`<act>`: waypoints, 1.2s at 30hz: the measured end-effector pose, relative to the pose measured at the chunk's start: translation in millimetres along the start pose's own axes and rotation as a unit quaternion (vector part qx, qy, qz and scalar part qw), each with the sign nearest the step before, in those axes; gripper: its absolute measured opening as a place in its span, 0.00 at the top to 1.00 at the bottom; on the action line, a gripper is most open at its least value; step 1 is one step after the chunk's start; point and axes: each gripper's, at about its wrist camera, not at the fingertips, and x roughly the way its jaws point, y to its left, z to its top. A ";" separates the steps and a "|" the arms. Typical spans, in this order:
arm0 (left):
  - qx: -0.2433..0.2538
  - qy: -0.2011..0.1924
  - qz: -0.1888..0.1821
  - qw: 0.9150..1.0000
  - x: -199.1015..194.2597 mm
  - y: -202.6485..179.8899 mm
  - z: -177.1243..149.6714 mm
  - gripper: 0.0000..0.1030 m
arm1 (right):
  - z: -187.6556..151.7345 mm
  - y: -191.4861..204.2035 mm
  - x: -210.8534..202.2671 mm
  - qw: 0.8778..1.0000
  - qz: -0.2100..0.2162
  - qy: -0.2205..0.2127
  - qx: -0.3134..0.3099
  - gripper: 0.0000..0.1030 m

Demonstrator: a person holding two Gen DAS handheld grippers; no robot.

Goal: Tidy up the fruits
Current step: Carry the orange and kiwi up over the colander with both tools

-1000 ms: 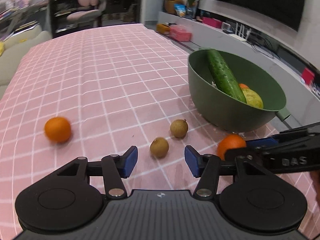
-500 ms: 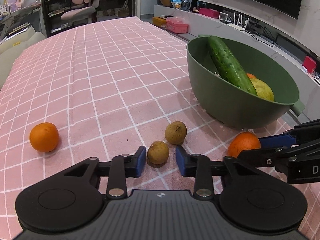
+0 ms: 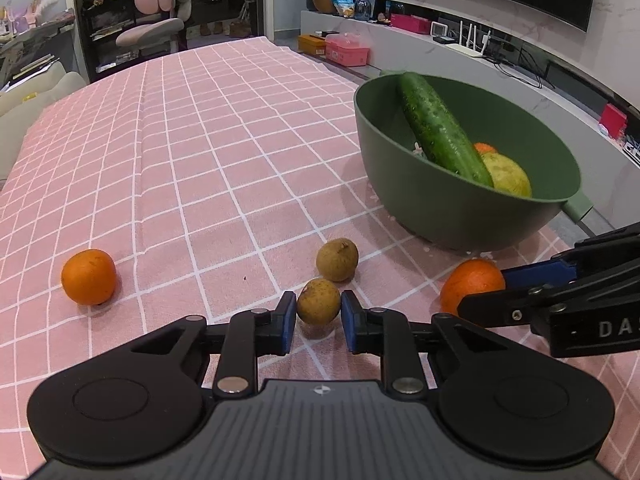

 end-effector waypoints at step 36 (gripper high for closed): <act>0.094 -0.023 0.001 0.995 -95.5 -116.3 105.5 0.74 | 66.2 -43.4 -169.4 0.995 -0.005 -0.073 -0.066 0.64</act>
